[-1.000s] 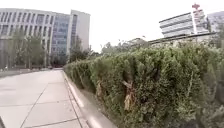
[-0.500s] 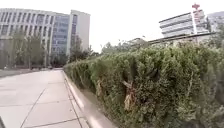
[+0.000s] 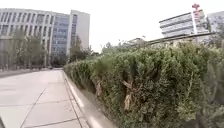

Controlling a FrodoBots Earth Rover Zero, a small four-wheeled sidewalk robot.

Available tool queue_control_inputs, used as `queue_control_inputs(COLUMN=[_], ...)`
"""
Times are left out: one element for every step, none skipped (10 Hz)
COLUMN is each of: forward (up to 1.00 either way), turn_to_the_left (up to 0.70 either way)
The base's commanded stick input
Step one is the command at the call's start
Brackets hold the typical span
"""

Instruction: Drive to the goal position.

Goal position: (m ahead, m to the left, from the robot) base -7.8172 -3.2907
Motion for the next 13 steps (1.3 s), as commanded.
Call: queue_control_inputs(forward=[0.05, 0.05, 0.05, 0.05, 0.05, 0.05, 0.05, 0.05, 0.05, 0.05, 0.05, 0.05, 0.05], turn_to_the_left=[0.0, 0.0, 0.0, 0.0, 0.0, 0.0, 0.0, 0.0, 0.0, 0.0, 0.0, 0.0, 0.0])
